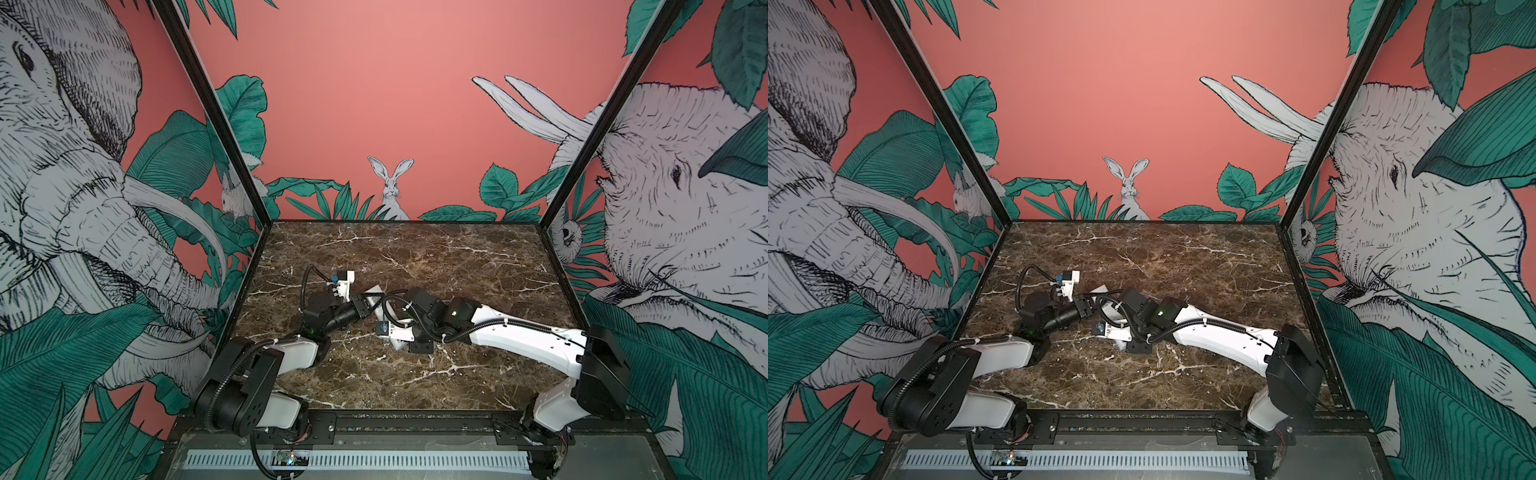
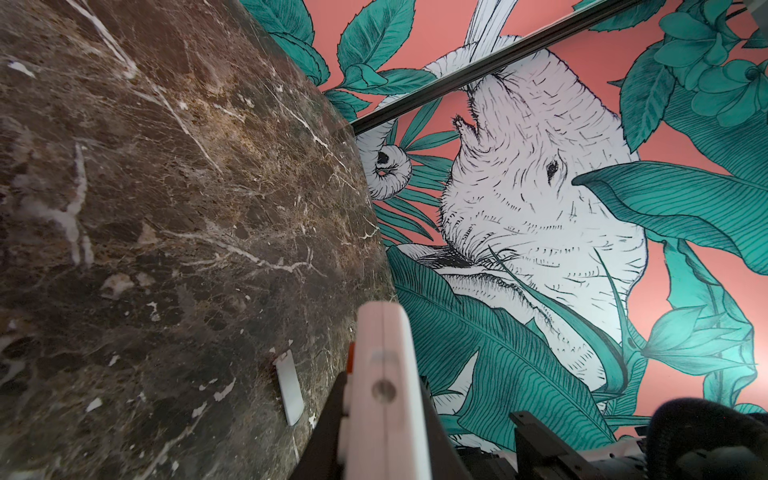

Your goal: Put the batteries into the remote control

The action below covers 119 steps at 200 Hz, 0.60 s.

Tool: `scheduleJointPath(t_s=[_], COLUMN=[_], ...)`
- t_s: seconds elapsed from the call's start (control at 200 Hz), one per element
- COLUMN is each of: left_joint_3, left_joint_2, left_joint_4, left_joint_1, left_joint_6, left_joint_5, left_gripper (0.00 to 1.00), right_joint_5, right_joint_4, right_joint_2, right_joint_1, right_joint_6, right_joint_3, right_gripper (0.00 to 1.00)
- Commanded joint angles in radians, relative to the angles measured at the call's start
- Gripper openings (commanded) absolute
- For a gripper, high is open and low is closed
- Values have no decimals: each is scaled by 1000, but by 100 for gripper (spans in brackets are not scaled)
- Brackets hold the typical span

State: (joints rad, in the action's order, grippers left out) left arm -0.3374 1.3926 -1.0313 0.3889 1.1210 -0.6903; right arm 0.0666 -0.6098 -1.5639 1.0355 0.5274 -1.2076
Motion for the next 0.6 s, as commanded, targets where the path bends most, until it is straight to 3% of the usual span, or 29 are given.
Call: scheduleJointPath(t_s=[0.0, 0.59], left_joint_3=[-6, -6], left_joint_2=[-14, -24], left_joint_4=[-95, -95], left_joint_1=[15, 15], left_joint_6=[75, 74], left_joint_5=[-101, -118], left_gripper=[0, 0], right_joint_5=[-28, -34], right_joint_4=[90, 86], right_joint_2=[-28, -79], right_joint_1=[0, -1], right_joint_6=[3, 5], right_joint_3=[-27, -58], right_gripper=[4, 4])
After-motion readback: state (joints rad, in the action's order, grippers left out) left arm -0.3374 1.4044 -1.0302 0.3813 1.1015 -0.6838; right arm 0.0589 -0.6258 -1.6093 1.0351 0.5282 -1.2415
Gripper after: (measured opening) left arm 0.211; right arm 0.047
